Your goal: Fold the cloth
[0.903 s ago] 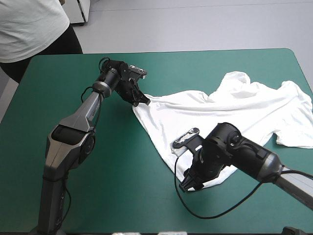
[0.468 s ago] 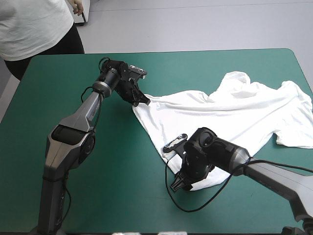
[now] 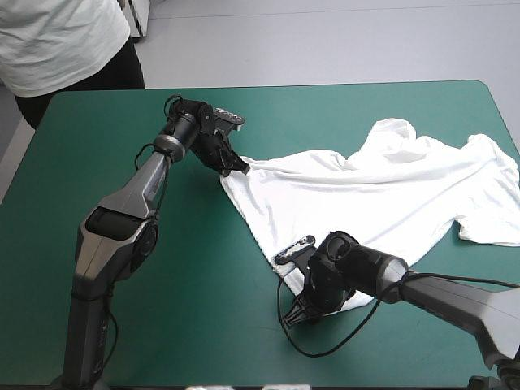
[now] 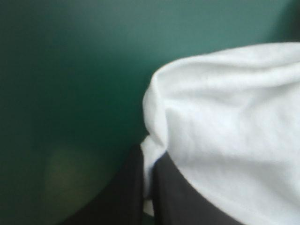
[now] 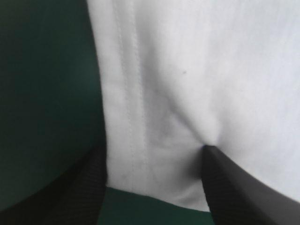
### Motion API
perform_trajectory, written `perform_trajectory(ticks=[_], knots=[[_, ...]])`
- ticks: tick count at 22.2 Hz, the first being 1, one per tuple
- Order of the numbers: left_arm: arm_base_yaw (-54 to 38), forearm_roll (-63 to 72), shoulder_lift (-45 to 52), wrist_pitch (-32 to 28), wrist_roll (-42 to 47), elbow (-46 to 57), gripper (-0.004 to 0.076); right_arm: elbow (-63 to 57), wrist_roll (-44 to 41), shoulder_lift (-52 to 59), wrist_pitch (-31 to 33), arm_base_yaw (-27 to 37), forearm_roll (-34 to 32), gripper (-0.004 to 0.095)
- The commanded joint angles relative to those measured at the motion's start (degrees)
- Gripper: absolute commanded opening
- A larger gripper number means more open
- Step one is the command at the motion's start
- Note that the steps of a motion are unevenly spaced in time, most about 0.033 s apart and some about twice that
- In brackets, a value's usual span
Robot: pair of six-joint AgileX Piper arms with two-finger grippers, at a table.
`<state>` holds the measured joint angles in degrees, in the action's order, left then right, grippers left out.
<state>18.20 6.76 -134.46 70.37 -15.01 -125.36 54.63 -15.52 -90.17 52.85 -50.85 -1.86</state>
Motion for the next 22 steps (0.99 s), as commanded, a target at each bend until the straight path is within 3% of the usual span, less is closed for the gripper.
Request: perform_trajectory(ticks=[1, 2, 5, 6, 12, 19, 22], knots=[[0.3, 2.1, 2.1, 2.8, 0.5, -0.7, -0.0010, -2.3, -3.5, -2.9, -2.2, 0.0, -0.9, 0.0437], [0.3, 2.2, 2.1, 2.9, 0.5, -0.7, -0.0010, -2.4, -4.1, -3.2, -2.2, 0.0, -1.1, 0.0367], [0.3, 2.5, 2.2, 3.4, 1.3, -0.7, -0.0010, -2.5, -4.3, -3.6, -2.2, 0.0, -1.7, 0.0034], [0.3, 2.5, 2.5, 3.4, 2.0, -0.7, -0.0010, -2.5, -4.4, -3.5, -2.2, 0.0, -2.2, -0.0016], [0.1, 2.5, 8.5, 3.4, 3.8, -0.7, -0.0010, 2.4, -8.9, 4.3, 5.9, 0.7, -9.0, -0.0017], [-0.2, 4.3, 27.4, 3.5, 6.1, -0.7, -0.0010, 28.8, -6.7, 17.2, 18.7, 5.7, -22.7, -0.0017], [-0.2, 8.6, 35.8, 3.5, 6.1, -0.7, -0.0010, 40.9, -4.8, 18.0, 18.7, 5.8, -24.1, -0.0017]])
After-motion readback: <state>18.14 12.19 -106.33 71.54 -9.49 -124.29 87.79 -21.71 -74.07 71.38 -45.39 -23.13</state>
